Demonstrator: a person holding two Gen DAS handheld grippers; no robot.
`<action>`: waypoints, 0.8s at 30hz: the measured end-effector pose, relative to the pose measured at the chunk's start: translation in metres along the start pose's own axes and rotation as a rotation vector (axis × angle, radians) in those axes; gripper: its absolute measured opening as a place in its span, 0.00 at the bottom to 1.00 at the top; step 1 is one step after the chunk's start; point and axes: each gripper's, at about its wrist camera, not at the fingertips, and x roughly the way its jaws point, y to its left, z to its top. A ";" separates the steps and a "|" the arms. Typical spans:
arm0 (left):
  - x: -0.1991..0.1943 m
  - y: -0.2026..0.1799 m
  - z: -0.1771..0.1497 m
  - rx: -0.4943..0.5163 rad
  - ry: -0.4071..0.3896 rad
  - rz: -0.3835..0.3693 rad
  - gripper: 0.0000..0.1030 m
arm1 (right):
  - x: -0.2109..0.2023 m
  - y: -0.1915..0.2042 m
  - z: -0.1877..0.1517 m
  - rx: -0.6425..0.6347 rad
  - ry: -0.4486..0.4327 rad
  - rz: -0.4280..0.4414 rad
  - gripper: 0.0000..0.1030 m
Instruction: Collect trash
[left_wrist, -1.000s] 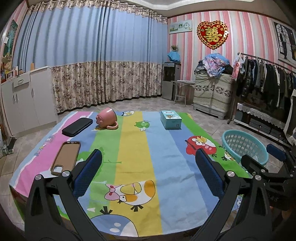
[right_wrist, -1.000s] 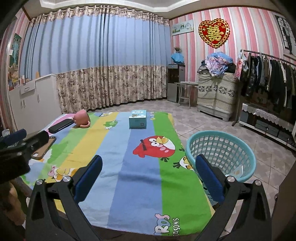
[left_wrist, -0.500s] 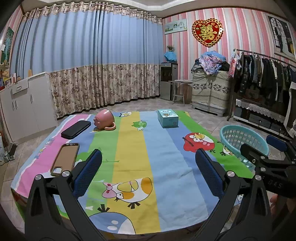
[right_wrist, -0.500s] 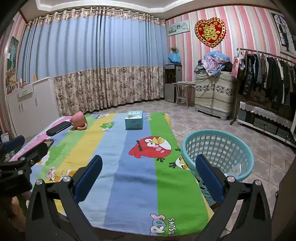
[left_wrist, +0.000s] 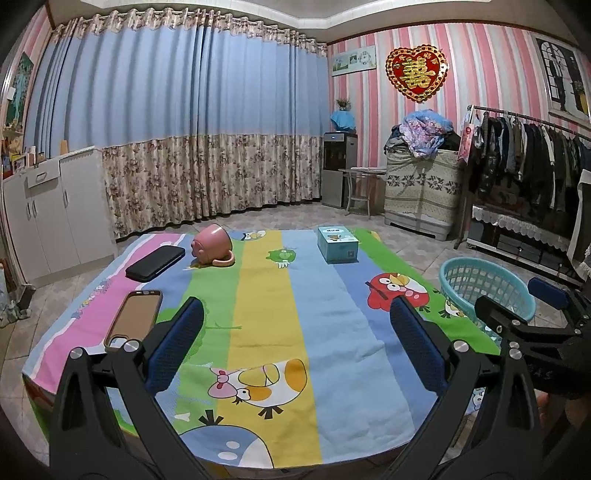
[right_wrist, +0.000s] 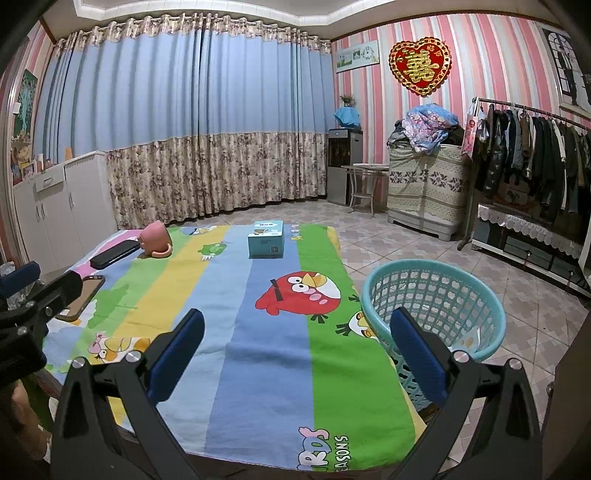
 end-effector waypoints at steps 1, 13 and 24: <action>0.000 0.000 0.000 0.002 -0.002 0.000 0.95 | 0.000 -0.001 0.000 0.001 -0.001 -0.001 0.96; -0.005 -0.001 -0.002 0.002 -0.013 0.006 0.95 | 0.003 -0.004 -0.002 0.008 0.002 -0.004 0.96; -0.005 -0.001 -0.002 0.005 -0.017 0.011 0.95 | 0.003 -0.004 -0.003 0.005 0.002 -0.006 0.96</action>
